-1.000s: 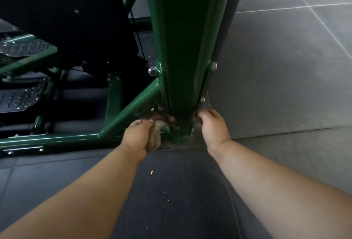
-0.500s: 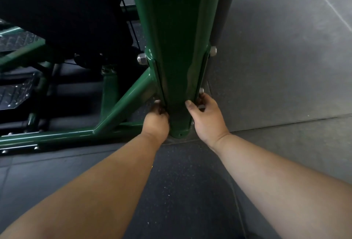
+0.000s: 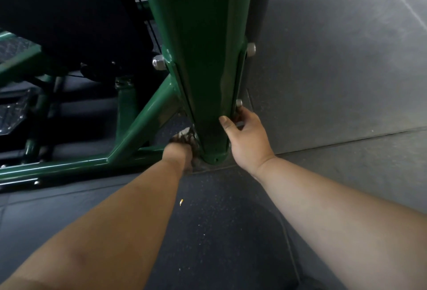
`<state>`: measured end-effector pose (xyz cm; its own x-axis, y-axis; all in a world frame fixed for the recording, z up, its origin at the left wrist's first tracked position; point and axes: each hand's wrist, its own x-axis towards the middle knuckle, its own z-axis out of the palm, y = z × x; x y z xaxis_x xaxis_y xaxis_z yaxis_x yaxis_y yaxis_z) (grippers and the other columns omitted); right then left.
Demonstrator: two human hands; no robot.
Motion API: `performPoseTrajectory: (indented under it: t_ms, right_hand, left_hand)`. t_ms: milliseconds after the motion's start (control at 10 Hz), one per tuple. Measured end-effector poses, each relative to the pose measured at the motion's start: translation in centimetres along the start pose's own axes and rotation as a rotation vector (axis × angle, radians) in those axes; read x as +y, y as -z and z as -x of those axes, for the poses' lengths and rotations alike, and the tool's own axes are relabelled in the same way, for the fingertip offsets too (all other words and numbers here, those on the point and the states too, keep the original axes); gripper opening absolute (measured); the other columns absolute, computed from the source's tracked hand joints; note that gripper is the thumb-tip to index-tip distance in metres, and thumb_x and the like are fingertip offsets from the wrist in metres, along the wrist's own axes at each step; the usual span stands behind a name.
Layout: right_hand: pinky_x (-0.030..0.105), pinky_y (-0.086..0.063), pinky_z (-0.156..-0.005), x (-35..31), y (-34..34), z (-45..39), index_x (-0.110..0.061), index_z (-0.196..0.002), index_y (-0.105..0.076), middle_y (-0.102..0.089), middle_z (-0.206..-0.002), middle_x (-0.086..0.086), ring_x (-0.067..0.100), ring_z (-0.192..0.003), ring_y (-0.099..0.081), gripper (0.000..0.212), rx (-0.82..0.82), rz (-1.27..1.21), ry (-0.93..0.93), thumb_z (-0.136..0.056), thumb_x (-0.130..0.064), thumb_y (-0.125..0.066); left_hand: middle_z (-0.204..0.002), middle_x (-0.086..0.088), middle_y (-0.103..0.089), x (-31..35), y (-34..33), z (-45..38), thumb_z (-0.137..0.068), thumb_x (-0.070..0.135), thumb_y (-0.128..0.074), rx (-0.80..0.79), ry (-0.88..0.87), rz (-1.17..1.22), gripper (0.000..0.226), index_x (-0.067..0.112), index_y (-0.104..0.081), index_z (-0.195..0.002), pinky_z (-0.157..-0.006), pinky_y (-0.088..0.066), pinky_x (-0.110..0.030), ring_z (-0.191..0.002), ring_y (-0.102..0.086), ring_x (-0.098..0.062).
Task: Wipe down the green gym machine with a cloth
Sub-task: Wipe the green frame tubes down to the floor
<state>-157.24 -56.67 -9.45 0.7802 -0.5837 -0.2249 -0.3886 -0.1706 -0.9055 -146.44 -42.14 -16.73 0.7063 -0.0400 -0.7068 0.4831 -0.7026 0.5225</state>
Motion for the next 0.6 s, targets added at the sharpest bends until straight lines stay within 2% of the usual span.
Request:
performPoseTrajectory:
  t_ms: [100,200,300,400,500,600]
  right_hand:
    - [0.028,-0.047,-0.096,0.1,0.0,0.1,-0.032,-0.133,-0.064,-0.056,-0.119,-0.007,0.012,-0.108,-0.059,0.040,0.005,0.029,0.008,-0.099,-0.054,-0.062]
    - [0.027,-0.046,-0.095,0.2,0.0,0.1,-0.034,-0.133,-0.064,-0.055,-0.120,-0.007,0.010,-0.107,-0.059,0.037,-0.010,0.021,0.001,-0.101,-0.053,-0.060]
    - [0.024,-0.043,-0.091,0.4,0.1,0.0,-0.035,-0.133,-0.063,-0.054,-0.120,-0.006,0.007,-0.105,-0.058,0.035,-0.028,0.026,0.005,-0.102,-0.051,-0.059]
    - [0.023,-0.044,-0.092,0.5,0.2,-0.2,-0.034,-0.135,-0.061,-0.055,-0.124,-0.007,0.010,-0.109,-0.060,0.039,-0.042,0.010,-0.010,-0.102,-0.054,-0.059]
    - [0.030,-0.049,-0.099,0.8,0.1,-0.3,-0.036,-0.137,-0.060,-0.057,-0.128,-0.009,0.011,-0.114,-0.060,0.043,-0.049,-0.006,-0.017,-0.100,-0.058,-0.059]
    - [0.035,-0.053,-0.100,0.9,0.2,-0.4,-0.038,-0.130,-0.062,-0.061,-0.124,-0.008,0.010,-0.111,-0.062,0.038,-0.050,-0.011,-0.010,-0.099,-0.059,-0.060]
  left_hand:
    - [-0.143,-0.011,-0.064,-1.4,-2.6,-1.9,-0.104,0.021,-0.059,-0.049,-0.038,0.315,0.042,0.022,-0.058,-0.146,-0.084,-0.060,-0.023,-0.101,-0.065,-0.016]
    - [-0.147,-0.010,-0.061,-1.9,-2.9,-2.9,-0.107,0.019,-0.055,-0.058,-0.168,-0.039,0.044,0.017,-0.053,-0.151,-0.085,-0.051,-0.016,-0.122,-0.064,-0.024]
    - [-0.149,-0.015,-0.057,-2.1,-2.1,-3.1,-0.103,0.021,-0.062,-0.021,-0.104,-0.324,0.049,0.004,-0.054,-0.147,-0.103,-0.047,-0.026,-0.137,-0.055,-0.032]
    - [-0.138,-0.015,-0.066,-2.8,-1.0,-4.9,-0.093,0.019,-0.068,0.122,-0.003,-0.312,0.048,0.006,-0.059,-0.138,-0.103,-0.056,-0.041,-0.122,-0.065,-0.034]
    - [-0.146,-0.008,-0.054,-3.6,-0.9,-6.6,-0.088,0.019,-0.070,0.107,-0.053,-0.368,0.066,0.020,-0.042,-0.148,-0.100,-0.057,-0.042,-0.124,-0.062,-0.032]
    - [-0.134,-0.010,-0.063,-3.3,-2.1,-6.3,-0.086,0.025,-0.071,-0.047,-0.094,-0.137,0.061,0.013,-0.056,-0.144,-0.100,-0.059,-0.045,-0.121,-0.066,-0.033]
